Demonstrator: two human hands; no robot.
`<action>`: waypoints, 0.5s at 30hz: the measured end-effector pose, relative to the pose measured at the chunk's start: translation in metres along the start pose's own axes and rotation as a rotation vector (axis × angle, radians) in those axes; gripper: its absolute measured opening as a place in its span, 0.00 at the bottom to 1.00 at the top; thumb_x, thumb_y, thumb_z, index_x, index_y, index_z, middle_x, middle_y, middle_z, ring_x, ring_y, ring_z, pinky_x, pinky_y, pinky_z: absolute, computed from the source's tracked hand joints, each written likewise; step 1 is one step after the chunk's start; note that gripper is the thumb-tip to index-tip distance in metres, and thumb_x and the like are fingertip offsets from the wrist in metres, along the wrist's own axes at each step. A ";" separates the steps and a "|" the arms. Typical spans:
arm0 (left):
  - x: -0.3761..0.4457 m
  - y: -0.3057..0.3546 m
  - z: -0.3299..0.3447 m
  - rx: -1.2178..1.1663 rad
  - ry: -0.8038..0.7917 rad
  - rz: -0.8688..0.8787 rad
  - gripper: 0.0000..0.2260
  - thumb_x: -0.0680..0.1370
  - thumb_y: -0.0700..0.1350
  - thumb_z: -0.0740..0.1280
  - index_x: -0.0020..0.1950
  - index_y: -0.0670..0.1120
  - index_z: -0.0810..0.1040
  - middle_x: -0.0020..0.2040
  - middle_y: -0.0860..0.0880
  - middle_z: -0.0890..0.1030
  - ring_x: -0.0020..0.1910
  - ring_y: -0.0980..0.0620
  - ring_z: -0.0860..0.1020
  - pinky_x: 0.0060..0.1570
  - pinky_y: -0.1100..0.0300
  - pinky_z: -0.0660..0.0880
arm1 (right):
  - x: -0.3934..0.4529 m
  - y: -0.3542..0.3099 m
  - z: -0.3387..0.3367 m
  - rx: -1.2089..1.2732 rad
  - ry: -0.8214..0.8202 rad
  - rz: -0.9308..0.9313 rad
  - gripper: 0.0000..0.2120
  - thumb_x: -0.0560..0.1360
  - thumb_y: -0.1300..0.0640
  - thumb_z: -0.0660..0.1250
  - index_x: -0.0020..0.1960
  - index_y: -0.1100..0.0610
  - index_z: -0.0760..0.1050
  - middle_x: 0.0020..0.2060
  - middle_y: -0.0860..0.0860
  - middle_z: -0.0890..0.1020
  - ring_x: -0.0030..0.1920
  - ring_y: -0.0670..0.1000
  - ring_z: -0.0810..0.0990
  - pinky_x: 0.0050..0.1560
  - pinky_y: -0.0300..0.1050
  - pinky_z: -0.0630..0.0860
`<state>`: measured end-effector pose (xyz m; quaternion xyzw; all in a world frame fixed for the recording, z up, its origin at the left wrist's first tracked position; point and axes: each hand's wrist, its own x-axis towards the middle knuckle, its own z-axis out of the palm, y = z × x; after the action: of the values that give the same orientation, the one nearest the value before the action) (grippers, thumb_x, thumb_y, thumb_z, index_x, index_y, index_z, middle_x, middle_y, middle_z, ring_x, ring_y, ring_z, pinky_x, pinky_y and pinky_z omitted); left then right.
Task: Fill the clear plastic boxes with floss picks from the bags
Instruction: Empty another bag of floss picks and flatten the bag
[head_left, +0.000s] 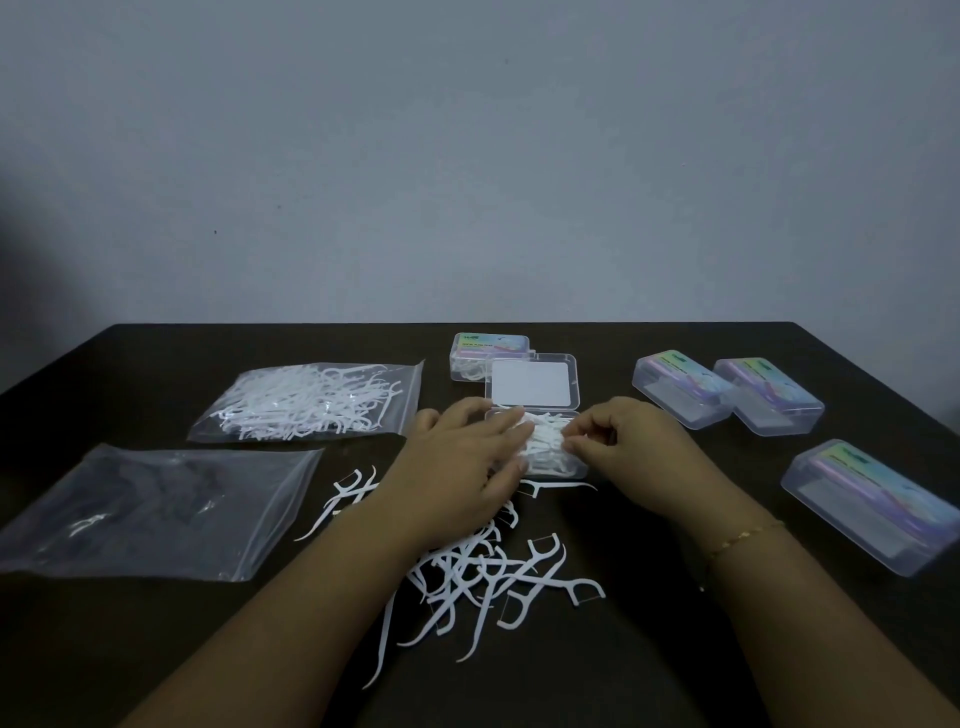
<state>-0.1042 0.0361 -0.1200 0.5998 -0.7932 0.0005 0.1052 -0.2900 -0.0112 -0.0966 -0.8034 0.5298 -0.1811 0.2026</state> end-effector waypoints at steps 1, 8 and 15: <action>0.000 0.000 0.000 0.000 0.001 -0.001 0.21 0.82 0.56 0.50 0.76 0.59 0.56 0.76 0.62 0.56 0.74 0.59 0.51 0.66 0.54 0.51 | 0.001 0.001 0.001 -0.003 0.008 0.008 0.10 0.77 0.54 0.64 0.57 0.52 0.79 0.48 0.45 0.77 0.40 0.41 0.72 0.40 0.27 0.66; 0.001 -0.003 0.001 -0.050 0.016 -0.017 0.22 0.82 0.55 0.51 0.77 0.58 0.54 0.77 0.59 0.53 0.75 0.59 0.52 0.68 0.56 0.50 | 0.003 0.000 0.008 -0.025 0.053 0.074 0.13 0.77 0.51 0.64 0.60 0.51 0.76 0.53 0.49 0.80 0.46 0.44 0.76 0.47 0.35 0.71; 0.002 -0.009 -0.001 -0.135 0.059 -0.119 0.32 0.79 0.59 0.59 0.78 0.57 0.45 0.78 0.56 0.55 0.75 0.56 0.53 0.72 0.50 0.51 | -0.004 -0.001 -0.003 0.068 0.018 0.062 0.05 0.76 0.51 0.66 0.41 0.49 0.76 0.39 0.46 0.79 0.40 0.45 0.77 0.43 0.38 0.76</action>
<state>-0.0964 0.0321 -0.1202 0.6371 -0.7510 -0.0417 0.1685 -0.2923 -0.0071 -0.0938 -0.7775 0.5499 -0.1998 0.2306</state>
